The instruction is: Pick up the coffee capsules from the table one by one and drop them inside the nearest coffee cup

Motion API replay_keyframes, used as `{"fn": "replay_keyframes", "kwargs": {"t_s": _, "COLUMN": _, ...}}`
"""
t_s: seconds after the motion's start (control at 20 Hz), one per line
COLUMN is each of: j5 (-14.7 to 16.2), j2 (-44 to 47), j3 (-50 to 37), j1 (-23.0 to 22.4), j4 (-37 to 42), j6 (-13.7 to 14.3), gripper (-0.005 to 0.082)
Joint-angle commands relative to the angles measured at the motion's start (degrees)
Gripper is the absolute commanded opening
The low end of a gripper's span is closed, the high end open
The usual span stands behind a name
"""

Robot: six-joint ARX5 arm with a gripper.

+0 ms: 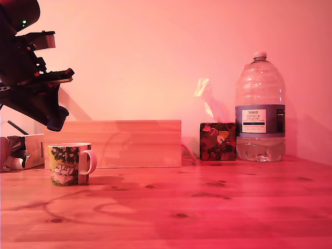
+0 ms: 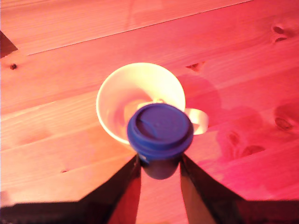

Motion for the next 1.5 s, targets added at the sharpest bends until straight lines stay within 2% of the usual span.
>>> {"fn": "replay_keyframes", "kwargs": {"t_s": 0.0, "j5": 0.0, "j2": -0.9, "j3": -1.1, "j1": 0.0, "j4": 0.6, "j6": 0.3, "gripper": 0.0167}}
{"fn": "replay_keyframes", "kwargs": {"t_s": 0.6, "j5": 0.3, "j2": -0.6, "j3": -1.0, "j1": -0.3, "j4": 5.3, "j6": 0.5, "gripper": 0.0166}}
{"fn": "replay_keyframes", "kwargs": {"t_s": 0.9, "j5": 1.1, "j2": -0.6, "j3": -0.4, "j1": -1.2, "j4": 4.7, "j6": 0.5, "gripper": 0.0166}}
{"fn": "replay_keyframes", "kwargs": {"t_s": 1.05, "j5": 1.1, "j2": 0.6, "j3": 2.5, "j1": -1.2, "j4": 1.3, "j6": 0.5, "gripper": 0.0166}}
{"fn": "replay_keyframes", "kwargs": {"t_s": 1.3, "j5": 0.9, "j2": 7.6, "j3": 11.4, "j1": -1.1, "j4": -6.3, "j6": 0.5, "gripper": 0.0166}}
{"fn": "replay_keyframes", "kwargs": {"t_s": 1.45, "j5": -1.1, "j2": 11.9, "j3": 17.1, "j1": -1.1, "j4": -11.5, "j6": 0.7, "gripper": 0.0166}}
